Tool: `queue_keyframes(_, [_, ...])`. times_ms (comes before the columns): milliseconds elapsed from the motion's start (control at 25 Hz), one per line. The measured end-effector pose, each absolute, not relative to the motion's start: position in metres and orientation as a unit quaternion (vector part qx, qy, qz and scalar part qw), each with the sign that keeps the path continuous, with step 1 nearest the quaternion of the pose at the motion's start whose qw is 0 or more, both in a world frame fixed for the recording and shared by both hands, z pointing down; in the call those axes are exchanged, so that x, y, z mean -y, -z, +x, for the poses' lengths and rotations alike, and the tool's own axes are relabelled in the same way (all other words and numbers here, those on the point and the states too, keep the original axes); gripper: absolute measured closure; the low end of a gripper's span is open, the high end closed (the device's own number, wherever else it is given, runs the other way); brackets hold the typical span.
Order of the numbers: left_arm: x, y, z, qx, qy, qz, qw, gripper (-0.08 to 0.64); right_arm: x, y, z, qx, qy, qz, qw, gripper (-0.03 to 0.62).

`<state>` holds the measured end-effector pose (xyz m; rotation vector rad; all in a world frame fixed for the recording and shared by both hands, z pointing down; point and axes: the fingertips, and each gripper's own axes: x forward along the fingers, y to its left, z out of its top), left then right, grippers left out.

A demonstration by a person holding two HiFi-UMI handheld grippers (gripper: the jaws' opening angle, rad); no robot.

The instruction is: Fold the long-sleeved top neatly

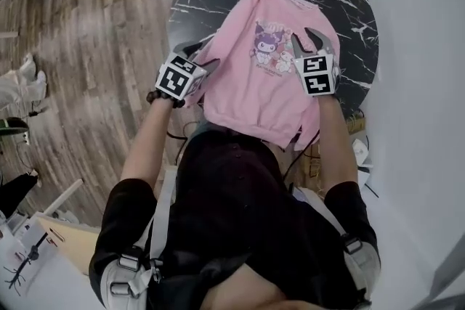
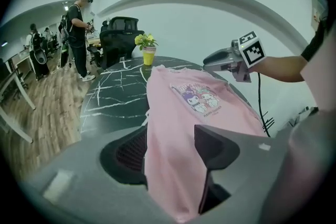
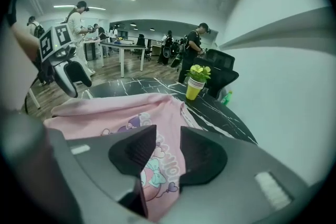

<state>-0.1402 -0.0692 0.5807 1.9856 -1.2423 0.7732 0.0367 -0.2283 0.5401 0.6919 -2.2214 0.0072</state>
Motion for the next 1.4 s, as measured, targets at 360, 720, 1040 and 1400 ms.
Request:
queue_keyframes(360, [-0.049, -0.609, -0.134, 0.491, -0.286, 0.735, 0.369, 0.289, 0.176, -0.552, -0.019, 0.894, 0.025, 0.193, 0.404, 0.451])
queue_keyframes(720, [-0.101, -0.65, -0.145, 0.488, -0.345, 0.724, 0.345, 0.308, 0.142, -0.573, -0.067, 0.893, 0.04, 0.132, 0.429, 0.454])
queue_keyframes(1040, [-0.113, -0.673, -0.139, 0.472, -0.39, 0.719, 0.33, 0.336, 0.136, -0.581, -0.074, 0.888, 0.051, 0.112, 0.443, 0.456])
queue_keyframes(1400, [-0.103, -0.659, -0.162, 0.497, -0.343, 0.715, 0.354, 0.523, 0.158, -0.587, -0.073, 0.878, 0.046, 0.129, 0.458, 0.459])
